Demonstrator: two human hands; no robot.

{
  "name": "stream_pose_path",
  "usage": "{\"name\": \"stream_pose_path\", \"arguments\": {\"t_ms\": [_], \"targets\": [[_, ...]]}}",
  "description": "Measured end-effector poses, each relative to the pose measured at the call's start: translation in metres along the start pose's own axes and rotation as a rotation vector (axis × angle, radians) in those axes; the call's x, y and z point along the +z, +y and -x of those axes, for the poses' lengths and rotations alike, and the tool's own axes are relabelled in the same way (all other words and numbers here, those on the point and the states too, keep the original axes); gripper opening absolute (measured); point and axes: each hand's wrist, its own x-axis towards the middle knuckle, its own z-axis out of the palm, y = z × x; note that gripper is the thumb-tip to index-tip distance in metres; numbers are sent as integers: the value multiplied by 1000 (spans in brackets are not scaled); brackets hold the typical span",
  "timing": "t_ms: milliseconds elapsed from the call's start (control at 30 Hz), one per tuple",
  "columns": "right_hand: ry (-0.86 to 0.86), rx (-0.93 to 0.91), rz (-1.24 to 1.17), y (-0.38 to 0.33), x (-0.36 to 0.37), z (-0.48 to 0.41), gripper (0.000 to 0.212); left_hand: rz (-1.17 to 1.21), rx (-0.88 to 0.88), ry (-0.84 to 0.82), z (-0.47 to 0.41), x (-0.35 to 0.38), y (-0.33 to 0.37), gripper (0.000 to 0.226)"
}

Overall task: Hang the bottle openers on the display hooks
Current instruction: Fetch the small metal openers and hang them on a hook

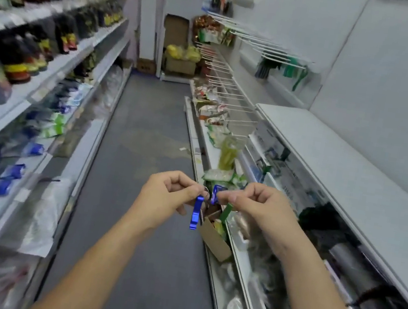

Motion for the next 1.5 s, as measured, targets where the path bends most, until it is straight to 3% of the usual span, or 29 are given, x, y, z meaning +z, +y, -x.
{"name": "stream_pose_path", "arguments": {"t_ms": [267,367,467,800,1233,1367,1500], "targets": [[-62,-60,-147,4,40,-129,10,79,-7,46,-109,-56,-9,14],[-39,-45,-168,8,43,-182,26,112,-25,79,-156,-65,-20,15],[-7,-48,-213,15,40,-243,23,111,-31,104,-212,-73,-28,14],[-112,-57,-103,5,22,-462,20,58,-30,177,-411,-99,-15,9],[142,-96,-8,-1,68,-729,9,106,10,117,-687,-196,-46,8],[178,-105,32,-4,68,-805,19,100,1,75,-778,-219,-45,10],[267,-86,33,0,56,-875,14,79,-14,13,-857,-220,-50,9]]}}
